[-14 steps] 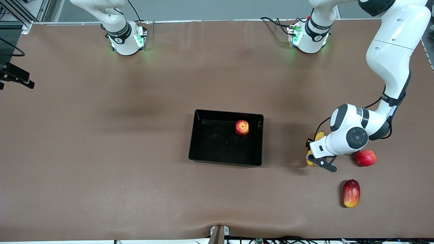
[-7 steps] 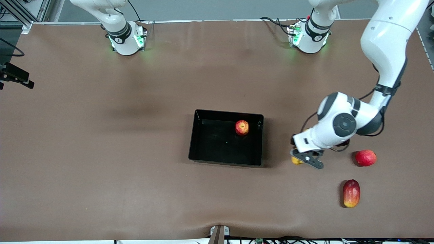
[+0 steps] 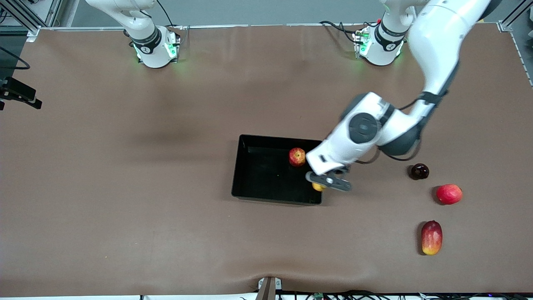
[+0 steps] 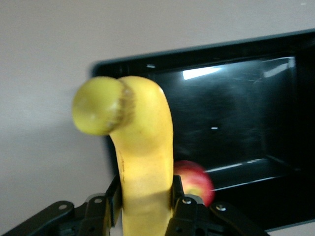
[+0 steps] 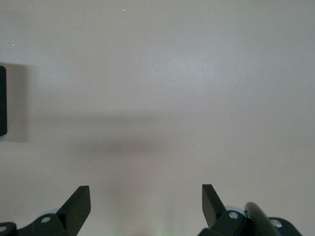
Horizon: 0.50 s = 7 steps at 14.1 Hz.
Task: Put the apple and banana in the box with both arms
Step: 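Carry the banana over the box and lower it with the left gripper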
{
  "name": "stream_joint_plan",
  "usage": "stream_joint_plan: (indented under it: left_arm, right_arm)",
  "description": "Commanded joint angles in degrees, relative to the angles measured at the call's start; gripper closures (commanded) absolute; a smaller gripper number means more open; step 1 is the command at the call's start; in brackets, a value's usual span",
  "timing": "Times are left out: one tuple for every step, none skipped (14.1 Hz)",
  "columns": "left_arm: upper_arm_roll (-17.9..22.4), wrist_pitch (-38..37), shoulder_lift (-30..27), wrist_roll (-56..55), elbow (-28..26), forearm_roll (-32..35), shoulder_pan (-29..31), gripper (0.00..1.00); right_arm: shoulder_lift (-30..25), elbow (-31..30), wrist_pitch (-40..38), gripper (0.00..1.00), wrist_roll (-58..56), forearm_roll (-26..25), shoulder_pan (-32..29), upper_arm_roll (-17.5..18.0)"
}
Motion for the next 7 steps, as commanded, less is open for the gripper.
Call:
stream_joint_plan:
  left_arm:
    - [3.4,-0.6,5.1,-5.3,7.2,-0.6,-7.4,1.0]
    - [5.5,0.1,6.6,-6.6,9.1,-0.5,-10.6,1.0]
    - [8.4,1.5,7.9,-8.2,10.8,-0.6,-14.1,1.0]
    - [11.3,3.8,8.7,-9.9,11.7,-0.6,-17.4,1.0]
    - [13.7,6.4,9.6,-11.7,12.1,-0.7,-20.2,1.0]
    - [15.4,8.8,10.5,-12.7,12.2,-0.7,-22.4,1.0]
    - [16.4,10.4,11.7,-13.2,12.1,-0.7,-23.9,1.0]
  right_arm:
    - [-1.5,-1.2,0.3,0.0,-0.5,-0.4,-0.7,0.5]
    - [-1.5,-1.2,0.3,0.0,-0.5,-0.3,-0.8,0.4]
    - [-1.5,-1.2,0.3,0.0,-0.5,-0.3,-0.8,0.4]
    - [-1.5,-1.2,0.3,0.0,-0.5,-0.3,-0.8,0.4]
    - [-1.5,-1.2,0.2,0.0,-0.4,-0.3,-0.8,0.4]
    - [-1.5,-1.3,0.2,0.0,-0.4,-0.3,-0.8,0.4]
    - [-1.5,-1.3,0.2,0.0,-0.4,-0.3,-0.8,0.4]
